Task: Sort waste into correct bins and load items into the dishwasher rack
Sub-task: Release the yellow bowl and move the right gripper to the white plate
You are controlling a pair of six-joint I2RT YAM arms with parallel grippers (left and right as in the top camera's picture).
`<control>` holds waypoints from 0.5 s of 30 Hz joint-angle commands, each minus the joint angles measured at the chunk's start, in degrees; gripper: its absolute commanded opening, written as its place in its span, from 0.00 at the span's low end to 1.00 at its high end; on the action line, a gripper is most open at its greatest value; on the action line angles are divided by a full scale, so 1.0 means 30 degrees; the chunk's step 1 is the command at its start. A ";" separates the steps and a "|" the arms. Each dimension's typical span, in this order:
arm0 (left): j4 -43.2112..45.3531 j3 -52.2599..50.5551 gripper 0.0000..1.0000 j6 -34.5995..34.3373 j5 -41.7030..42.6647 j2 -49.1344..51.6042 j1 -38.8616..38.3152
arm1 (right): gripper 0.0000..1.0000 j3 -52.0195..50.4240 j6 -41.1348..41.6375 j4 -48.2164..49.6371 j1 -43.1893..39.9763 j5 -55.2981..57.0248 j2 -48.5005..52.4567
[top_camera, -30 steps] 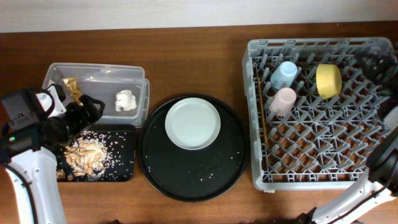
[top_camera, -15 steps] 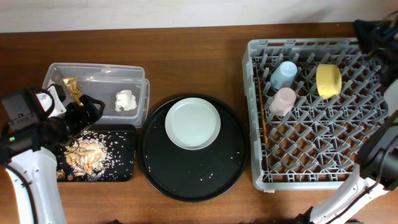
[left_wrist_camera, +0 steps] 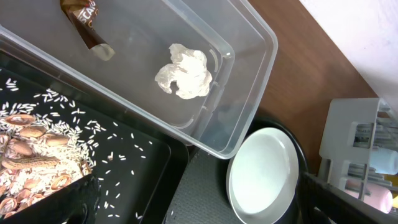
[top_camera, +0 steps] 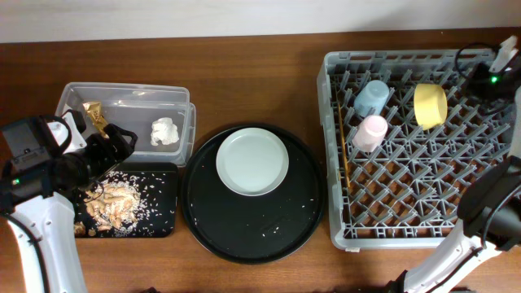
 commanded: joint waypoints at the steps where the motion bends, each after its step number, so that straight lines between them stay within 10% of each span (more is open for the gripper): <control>1: 0.0015 0.0015 0.99 0.0175 -0.0007 -0.0080 0.0051 | 0.16 -0.1304 -0.0379 0.0007 0.0882 0.0401 -0.0182; 15: 0.0015 0.0015 0.99 0.0175 -0.0007 -0.0080 0.0051 | 0.22 0.1559 -0.1231 -0.3570 0.3949 -0.3177 -0.1727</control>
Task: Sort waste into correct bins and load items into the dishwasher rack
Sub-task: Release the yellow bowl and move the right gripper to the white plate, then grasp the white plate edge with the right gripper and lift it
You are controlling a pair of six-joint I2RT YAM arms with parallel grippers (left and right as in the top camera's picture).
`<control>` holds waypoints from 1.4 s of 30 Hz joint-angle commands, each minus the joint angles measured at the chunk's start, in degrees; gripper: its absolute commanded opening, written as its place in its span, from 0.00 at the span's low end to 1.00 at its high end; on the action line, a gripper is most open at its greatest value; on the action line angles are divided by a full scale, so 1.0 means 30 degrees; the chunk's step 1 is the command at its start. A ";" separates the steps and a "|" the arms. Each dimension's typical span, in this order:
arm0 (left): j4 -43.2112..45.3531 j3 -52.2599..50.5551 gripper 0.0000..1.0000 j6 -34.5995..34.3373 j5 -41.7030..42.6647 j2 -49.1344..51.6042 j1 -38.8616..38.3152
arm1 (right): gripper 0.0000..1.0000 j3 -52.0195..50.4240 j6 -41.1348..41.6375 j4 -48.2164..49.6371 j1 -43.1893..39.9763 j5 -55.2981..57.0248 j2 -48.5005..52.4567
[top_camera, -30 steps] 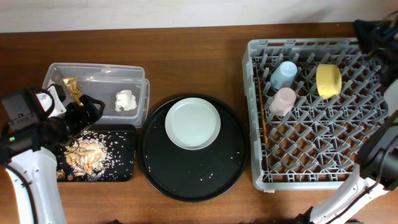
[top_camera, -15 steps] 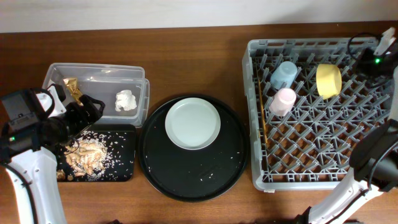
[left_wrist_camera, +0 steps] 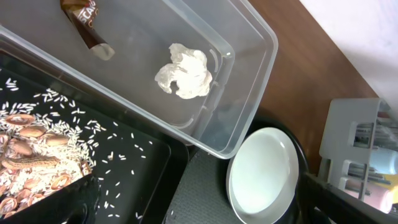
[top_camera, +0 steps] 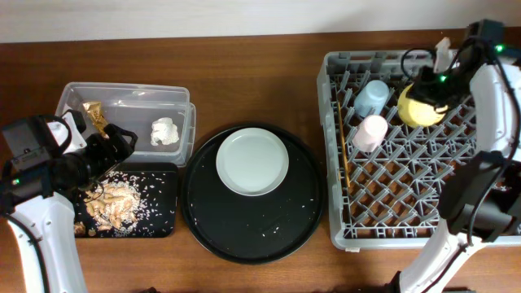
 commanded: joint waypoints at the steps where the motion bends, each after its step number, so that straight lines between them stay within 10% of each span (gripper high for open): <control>1: 0.0015 0.0015 0.99 0.0175 -0.0007 -0.0080 0.0051 | 0.22 0.1625 -0.0532 -0.0918 0.0452 -0.1406 -0.2091; 11: 0.0015 0.0015 0.99 0.0175 -0.0007 -0.0080 0.0051 | 0.38 0.1333 -0.1617 -0.4510 1.2582 -0.0474 -0.3869; 14: 0.0015 0.0015 0.99 0.0182 -0.0007 -0.0080 0.0051 | 0.98 0.0634 0.0539 -0.3818 1.4863 0.0780 -0.3854; 16: 0.0015 0.0015 0.99 0.0175 -0.0007 -0.0080 0.0051 | 0.98 0.0466 0.0976 -0.3781 1.5875 0.0750 -0.3577; 18: 0.0015 0.0015 0.99 0.0182 -0.0007 -0.0080 0.0051 | 0.64 0.0430 0.1239 -0.4146 1.6283 0.0903 -0.3118; 34: 0.0015 0.0015 0.99 0.0175 -0.0007 -0.0080 0.0051 | 0.41 -1.4047 0.7344 1.1366 1.6232 0.7264 -0.2827; 42: 0.0015 0.0015 0.99 0.0182 -0.0007 -0.0080 0.0051 | 0.25 -1.4826 0.7351 1.1963 1.6232 0.7257 -0.2827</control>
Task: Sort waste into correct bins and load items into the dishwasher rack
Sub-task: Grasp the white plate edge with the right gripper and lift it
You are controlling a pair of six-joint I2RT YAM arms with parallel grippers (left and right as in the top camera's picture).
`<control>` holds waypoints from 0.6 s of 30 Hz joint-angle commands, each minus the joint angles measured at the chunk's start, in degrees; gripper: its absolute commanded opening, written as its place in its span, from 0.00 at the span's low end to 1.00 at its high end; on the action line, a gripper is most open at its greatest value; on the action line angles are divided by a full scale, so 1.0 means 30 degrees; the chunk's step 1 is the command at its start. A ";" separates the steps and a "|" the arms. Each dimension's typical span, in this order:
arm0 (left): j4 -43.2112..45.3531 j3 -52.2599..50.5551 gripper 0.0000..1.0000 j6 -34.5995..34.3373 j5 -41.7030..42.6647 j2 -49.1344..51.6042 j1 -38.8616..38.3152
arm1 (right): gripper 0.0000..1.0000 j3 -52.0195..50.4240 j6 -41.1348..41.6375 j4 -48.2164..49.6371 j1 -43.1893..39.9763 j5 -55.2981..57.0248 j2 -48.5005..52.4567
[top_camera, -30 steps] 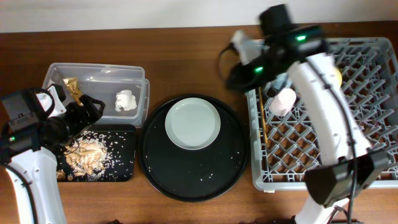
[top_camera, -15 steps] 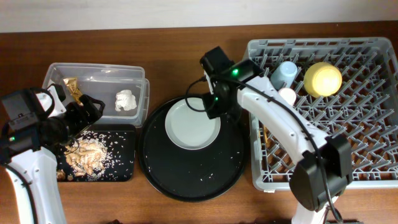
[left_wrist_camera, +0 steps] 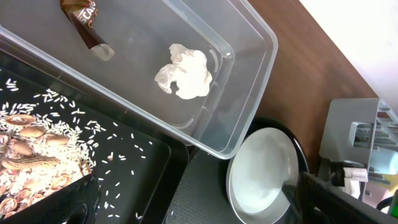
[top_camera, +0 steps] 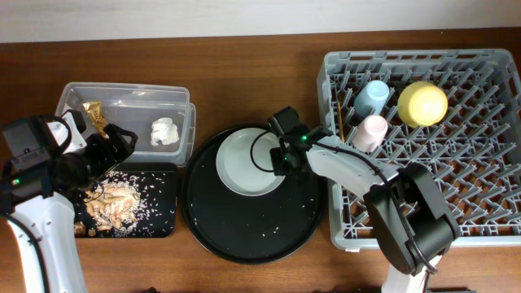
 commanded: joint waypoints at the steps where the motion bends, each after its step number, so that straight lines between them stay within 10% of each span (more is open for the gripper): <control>1: 0.0007 0.0015 0.99 0.0182 -0.0007 -0.0080 0.0051 | 0.24 -0.0437 0.0189 0.0029 0.0051 0.0299 -0.0124; 5: 0.0007 0.0015 0.99 0.0182 -0.0007 -0.0080 0.0051 | 0.04 -0.0444 0.0182 0.0270 0.0044 0.0306 -0.0131; 18: 0.0007 0.0015 0.99 0.0182 -0.0007 -0.0080 0.0051 | 0.04 0.6331 -0.2994 -0.9377 0.0029 0.8553 -0.6251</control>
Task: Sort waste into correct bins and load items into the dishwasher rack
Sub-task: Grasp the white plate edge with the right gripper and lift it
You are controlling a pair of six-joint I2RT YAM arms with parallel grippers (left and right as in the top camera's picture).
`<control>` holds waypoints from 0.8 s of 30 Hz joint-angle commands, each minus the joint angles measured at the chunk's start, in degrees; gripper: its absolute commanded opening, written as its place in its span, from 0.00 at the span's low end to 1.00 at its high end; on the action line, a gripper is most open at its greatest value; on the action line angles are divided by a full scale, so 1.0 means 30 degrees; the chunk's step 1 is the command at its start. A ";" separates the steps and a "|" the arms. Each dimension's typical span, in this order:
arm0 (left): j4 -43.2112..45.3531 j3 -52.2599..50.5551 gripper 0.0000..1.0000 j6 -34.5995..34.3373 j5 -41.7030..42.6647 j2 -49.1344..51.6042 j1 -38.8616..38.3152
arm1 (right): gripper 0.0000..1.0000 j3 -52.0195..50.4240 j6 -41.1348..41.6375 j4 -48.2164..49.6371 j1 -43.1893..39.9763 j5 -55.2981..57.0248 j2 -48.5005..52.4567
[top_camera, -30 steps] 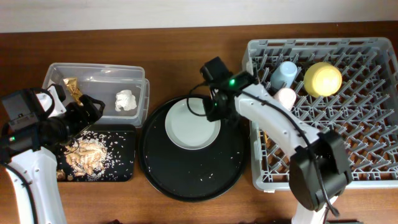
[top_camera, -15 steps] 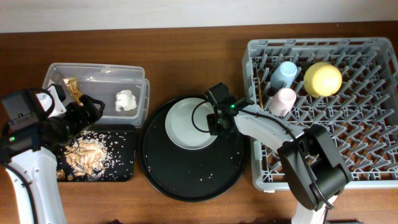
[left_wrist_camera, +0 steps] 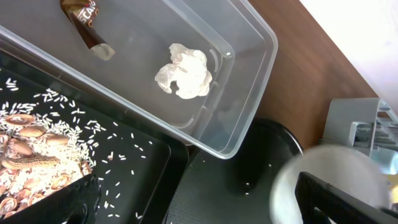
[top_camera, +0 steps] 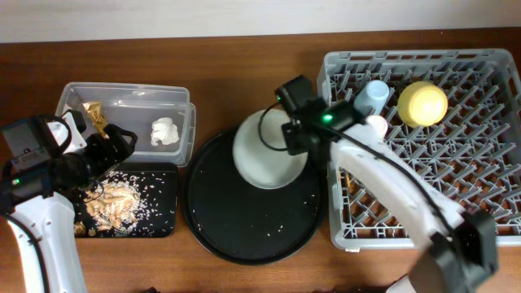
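Note:
A white plate (top_camera: 264, 155) hangs tilted above the round black tray (top_camera: 244, 232). My right gripper (top_camera: 297, 134) is shut on the plate's right rim. In the left wrist view the plate (left_wrist_camera: 311, 171) is a blur at the lower right. The grey dishwasher rack (top_camera: 423, 57) holds a yellow bowl (top_camera: 422, 102), a blue cup (top_camera: 376, 92) and a pink cup (top_camera: 376, 124) partly behind my right arm. My left gripper (top_camera: 110, 150) (left_wrist_camera: 202, 202) stands open and empty over the black rectangular tray (top_camera: 159, 203) of food scraps (top_camera: 114, 202).
A clear plastic bin (top_camera: 122, 94) at the back left holds a crumpled tissue (left_wrist_camera: 183, 71) and a brown wrapper (left_wrist_camera: 87, 28). Rice grains are scattered on both black trays. The rack's near half has free slots.
The white plate lay flat on the round tray with my right gripper at its right rim. Now it is raised off the tray and shifted toward the rack. My left arm is unmoved.
My right arm was at the rack's far right corner, then over the yellow bowl in the rack. Later it was at the plate's rim on the round tray, and now it holds the plate above the tray. The left gripper stayed open over the scrap tray.

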 commanded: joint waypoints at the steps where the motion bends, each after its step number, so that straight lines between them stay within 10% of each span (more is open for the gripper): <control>1: 0.0015 0.0015 0.99 0.0182 -0.0007 -0.0080 0.0051 | 0.04 0.1071 -0.1719 -0.2229 0.0051 0.5982 -0.2812; 9: 0.0015 0.0015 0.99 0.0182 -0.0007 -0.0080 0.0051 | 0.04 0.1064 -0.5544 -0.7533 -0.0321 1.5548 -0.7526; 24: 0.0015 0.0015 0.99 0.0182 -0.0007 -0.0080 0.0051 | 0.04 0.1049 -0.9734 -0.3781 -1.0295 1.1723 -0.1406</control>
